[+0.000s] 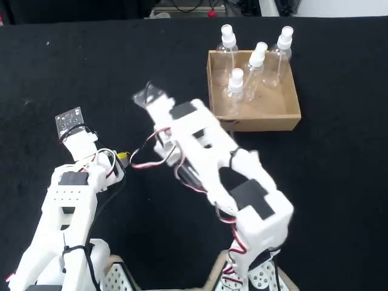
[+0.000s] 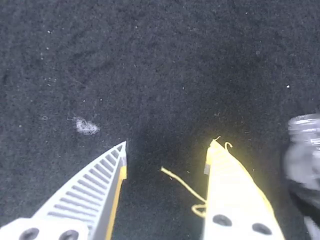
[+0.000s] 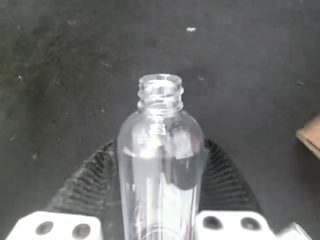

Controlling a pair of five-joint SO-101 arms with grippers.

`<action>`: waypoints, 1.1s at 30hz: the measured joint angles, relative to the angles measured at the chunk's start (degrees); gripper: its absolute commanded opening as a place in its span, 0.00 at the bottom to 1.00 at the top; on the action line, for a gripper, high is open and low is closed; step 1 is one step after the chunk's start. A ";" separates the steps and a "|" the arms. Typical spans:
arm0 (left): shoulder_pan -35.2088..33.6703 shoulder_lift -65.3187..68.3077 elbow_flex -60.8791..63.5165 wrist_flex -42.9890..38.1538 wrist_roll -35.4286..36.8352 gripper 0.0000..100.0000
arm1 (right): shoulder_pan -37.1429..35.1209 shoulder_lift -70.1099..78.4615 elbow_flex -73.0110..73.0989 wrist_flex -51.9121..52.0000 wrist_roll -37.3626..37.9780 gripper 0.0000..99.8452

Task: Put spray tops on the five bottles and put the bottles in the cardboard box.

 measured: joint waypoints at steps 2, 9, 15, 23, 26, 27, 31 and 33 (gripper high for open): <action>0.00 0.00 0.00 0.00 0.00 0.25 | 1.41 -3.87 -3.96 5.27 0.00 0.09; 0.00 0.00 0.00 0.00 0.00 0.25 | 9.93 -18.64 -16.53 23.91 0.00 0.09; 0.00 0.00 0.00 0.00 0.00 0.25 | 27.96 -21.63 -12.84 26.55 1.41 0.09; 0.00 0.00 0.00 0.00 0.00 0.25 | 45.63 -23.65 5.54 21.89 14.95 0.09; 0.00 0.00 0.00 0.00 0.00 0.25 | 49.14 -26.20 15.12 13.98 17.49 0.09; 0.00 0.00 0.00 0.00 0.00 0.25 | 49.58 -26.99 18.64 10.99 17.76 0.09; 0.00 0.00 0.00 0.00 0.00 0.25 | 49.76 -28.31 30.24 -0.97 18.02 0.09; 0.00 0.00 0.00 0.00 0.00 0.25 | 49.85 -28.31 34.37 -7.56 18.02 0.09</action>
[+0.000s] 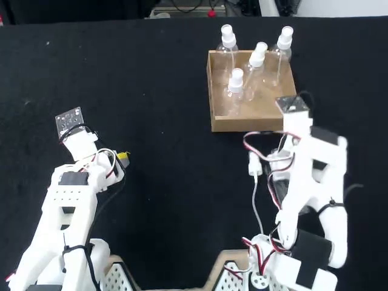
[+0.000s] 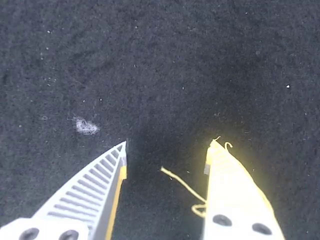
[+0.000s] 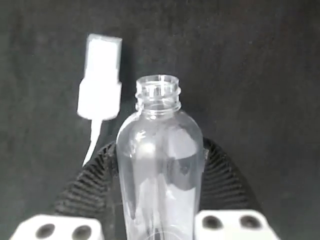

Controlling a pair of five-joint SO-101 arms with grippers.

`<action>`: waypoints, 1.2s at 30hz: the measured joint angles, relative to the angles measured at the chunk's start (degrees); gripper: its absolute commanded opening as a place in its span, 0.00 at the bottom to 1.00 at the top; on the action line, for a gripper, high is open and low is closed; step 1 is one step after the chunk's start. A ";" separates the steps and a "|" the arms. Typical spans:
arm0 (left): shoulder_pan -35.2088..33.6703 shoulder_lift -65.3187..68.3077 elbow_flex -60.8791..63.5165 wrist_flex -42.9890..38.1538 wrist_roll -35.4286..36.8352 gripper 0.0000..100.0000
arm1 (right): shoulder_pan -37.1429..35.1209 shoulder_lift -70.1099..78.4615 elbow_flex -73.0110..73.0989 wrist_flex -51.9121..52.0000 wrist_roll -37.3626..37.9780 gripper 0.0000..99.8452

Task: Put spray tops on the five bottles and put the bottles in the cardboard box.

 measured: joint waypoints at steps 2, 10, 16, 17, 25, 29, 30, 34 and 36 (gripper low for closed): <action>0.00 0.00 0.00 0.00 0.00 0.25 | 0.00 0.00 2.29 -3.78 -1.05 0.09; 0.00 0.00 0.00 0.00 0.00 0.25 | -16.79 -0.26 2.99 -3.16 -11.43 0.09; 0.00 0.00 0.00 0.00 0.00 0.25 | -35.69 -0.26 2.99 -3.16 -20.13 0.09; 0.00 0.00 0.00 0.00 0.00 0.25 | -38.33 -0.26 2.99 -3.16 -20.92 0.09; 0.09 0.00 0.00 0.00 -2.81 0.25 | -40.79 -0.26 -7.21 7.91 -22.24 0.09; 0.35 0.00 0.00 0.00 -7.38 0.25 | -31.38 -0.26 -13.19 14.33 -19.52 0.09; 0.88 0.00 0.00 0.00 -8.88 0.25 | -28.84 -0.26 -13.63 15.12 -18.02 0.09; 6.24 0.00 -1.41 4.31 -15.21 0.25 | -19.08 -0.26 -12.92 14.42 -13.63 0.09; 10.55 0.00 -3.08 7.82 -18.02 0.25 | -14.07 -0.26 -10.73 12.40 -11.78 0.09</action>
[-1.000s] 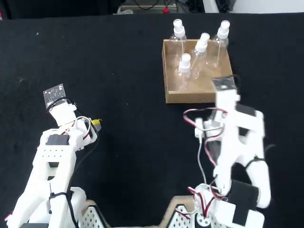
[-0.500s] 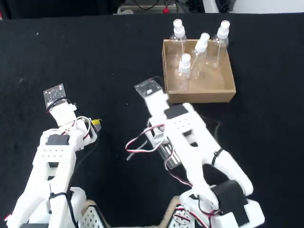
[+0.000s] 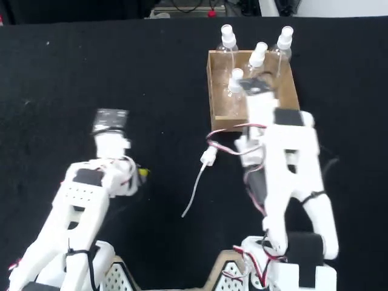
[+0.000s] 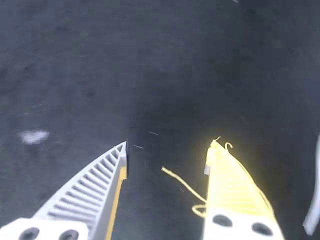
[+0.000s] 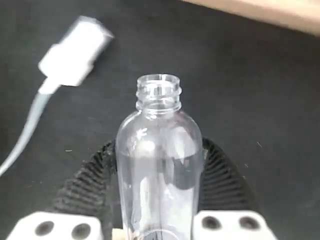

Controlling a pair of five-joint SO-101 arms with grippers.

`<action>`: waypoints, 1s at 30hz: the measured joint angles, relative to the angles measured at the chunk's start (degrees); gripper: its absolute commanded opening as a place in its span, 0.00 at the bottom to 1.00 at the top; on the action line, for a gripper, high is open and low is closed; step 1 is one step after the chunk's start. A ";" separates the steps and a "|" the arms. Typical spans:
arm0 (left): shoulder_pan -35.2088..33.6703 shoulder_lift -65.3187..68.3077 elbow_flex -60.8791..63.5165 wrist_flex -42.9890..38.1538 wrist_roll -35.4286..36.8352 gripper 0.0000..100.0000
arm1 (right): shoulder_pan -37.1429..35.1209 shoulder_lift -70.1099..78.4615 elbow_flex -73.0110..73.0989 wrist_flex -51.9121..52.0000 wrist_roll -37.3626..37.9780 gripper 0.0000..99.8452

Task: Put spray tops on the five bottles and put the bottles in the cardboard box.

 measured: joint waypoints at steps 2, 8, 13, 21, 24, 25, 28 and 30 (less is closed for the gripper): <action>4.13 0.00 -1.93 2.99 -1.58 0.25 | 4.13 0.00 2.90 -1.85 1.93 0.09; 13.10 0.00 -6.77 4.13 -1.67 0.25 | 14.68 0.00 8.44 -6.15 8.09 0.09; 19.96 0.00 -11.87 4.13 -1.76 0.25 | 21.63 0.00 9.58 -8.44 11.43 0.09; 22.86 11.60 -22.95 3.34 0.70 0.25 | 26.90 0.00 14.15 -13.01 15.03 0.09; 22.86 20.40 -26.11 1.05 0.79 0.25 | 26.90 0.00 16.70 -15.38 15.21 0.09; 23.21 23.12 -27.08 0.26 0.79 0.25 | 26.90 0.00 17.49 -16.44 15.21 0.09; 24.62 29.98 -30.24 -1.14 0.97 0.25 | 26.90 -0.09 20.04 -19.25 15.21 0.09; 25.05 33.58 -32.88 -1.41 0.97 0.25 | 26.90 -1.05 21.27 -20.84 15.21 0.09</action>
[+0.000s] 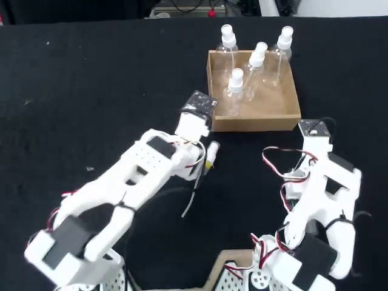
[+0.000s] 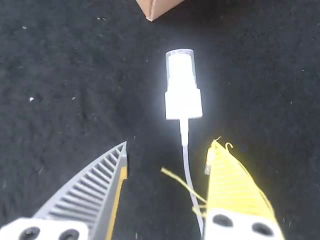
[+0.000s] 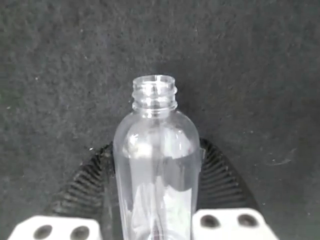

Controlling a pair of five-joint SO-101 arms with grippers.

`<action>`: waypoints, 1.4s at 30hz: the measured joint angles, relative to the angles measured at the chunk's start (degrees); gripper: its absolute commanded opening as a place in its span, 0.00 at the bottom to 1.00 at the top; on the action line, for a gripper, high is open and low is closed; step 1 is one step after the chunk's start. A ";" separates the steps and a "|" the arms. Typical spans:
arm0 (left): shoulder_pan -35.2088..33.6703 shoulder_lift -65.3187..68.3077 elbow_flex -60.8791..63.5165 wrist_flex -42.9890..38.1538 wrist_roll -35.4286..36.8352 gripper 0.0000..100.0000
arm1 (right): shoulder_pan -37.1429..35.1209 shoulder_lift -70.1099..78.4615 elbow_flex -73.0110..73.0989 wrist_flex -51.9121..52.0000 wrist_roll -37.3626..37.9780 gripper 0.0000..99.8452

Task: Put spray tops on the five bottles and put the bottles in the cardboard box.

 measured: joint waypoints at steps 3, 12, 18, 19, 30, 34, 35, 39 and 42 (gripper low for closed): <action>0.97 4.13 -3.96 -0.09 0.00 0.25 | 0.00 -0.79 1.05 -1.49 0.00 0.09; 1.14 14.07 -13.45 -0.09 0.00 0.25 | 0.00 -0.79 1.41 -2.11 0.09 0.09; 1.32 19.96 -18.81 -0.09 0.00 0.25 | 0.00 -0.79 1.41 -2.29 0.09 0.09; 1.32 20.66 -19.43 -0.09 0.00 0.25 | 0.00 -0.79 1.41 -2.29 0.09 0.09; 1.32 24.26 -20.48 2.64 0.26 0.13 | 0.00 -0.79 1.41 -2.29 0.09 0.09; 1.49 24.26 -20.48 3.08 0.26 0.10 | 0.00 -0.79 1.41 -2.29 0.09 0.09; 1.49 24.26 -20.48 3.08 0.26 0.10 | 0.00 -0.79 1.41 -2.29 0.09 0.09; 1.49 24.26 -20.48 3.08 0.26 0.10 | 0.00 -0.79 1.41 -2.29 0.09 0.09; 1.49 24.26 -20.48 3.34 0.26 0.10 | 0.00 -0.79 1.41 -2.29 0.09 0.09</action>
